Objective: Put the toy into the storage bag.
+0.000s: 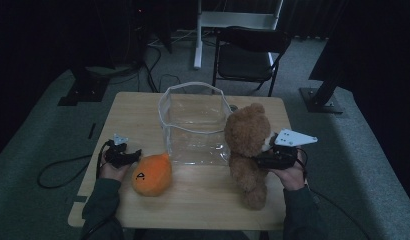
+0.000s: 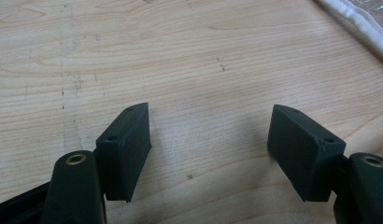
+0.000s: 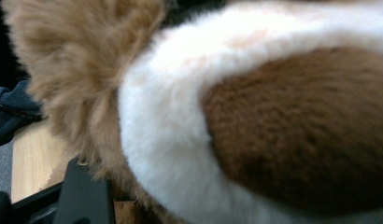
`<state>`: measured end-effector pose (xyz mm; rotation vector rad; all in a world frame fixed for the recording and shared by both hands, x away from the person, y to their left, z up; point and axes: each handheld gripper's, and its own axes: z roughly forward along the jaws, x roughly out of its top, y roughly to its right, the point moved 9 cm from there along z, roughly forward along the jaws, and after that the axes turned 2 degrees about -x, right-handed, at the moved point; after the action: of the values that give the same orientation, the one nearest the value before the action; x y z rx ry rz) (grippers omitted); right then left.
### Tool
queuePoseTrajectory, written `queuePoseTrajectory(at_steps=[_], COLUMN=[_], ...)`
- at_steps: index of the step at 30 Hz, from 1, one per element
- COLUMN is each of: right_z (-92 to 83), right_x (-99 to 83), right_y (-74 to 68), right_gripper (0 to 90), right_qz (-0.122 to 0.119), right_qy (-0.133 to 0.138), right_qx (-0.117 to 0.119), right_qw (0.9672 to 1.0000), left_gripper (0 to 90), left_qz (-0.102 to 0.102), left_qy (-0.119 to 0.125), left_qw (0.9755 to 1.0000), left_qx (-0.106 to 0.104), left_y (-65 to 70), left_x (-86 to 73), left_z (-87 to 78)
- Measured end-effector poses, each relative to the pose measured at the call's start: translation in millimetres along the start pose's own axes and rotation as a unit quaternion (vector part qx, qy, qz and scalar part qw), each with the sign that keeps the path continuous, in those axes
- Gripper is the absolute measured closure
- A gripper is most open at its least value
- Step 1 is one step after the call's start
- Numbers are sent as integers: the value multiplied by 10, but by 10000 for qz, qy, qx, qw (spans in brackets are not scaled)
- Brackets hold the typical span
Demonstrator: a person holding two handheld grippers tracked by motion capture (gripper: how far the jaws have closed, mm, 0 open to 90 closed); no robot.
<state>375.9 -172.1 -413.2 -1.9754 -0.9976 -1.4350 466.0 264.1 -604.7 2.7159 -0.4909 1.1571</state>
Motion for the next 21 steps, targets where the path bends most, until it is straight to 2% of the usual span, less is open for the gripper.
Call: queuePoseTrajectory(at_steps=[10,21], right_z=[0,-106], right_x=[44,172], right_y=[88,227], right_gripper=[331,331], right_qz=[21,-15], right_qy=[38,148], right_qx=[-105,-307], right_qw=[9999,9994], left_gripper=[306,306], left_qz=[2,0], left_qy=[-2,-3], left_qw=[10000,10000], left_qx=[0,1], left_y=[0,0], left_x=[0,0], left_z=[0,0])
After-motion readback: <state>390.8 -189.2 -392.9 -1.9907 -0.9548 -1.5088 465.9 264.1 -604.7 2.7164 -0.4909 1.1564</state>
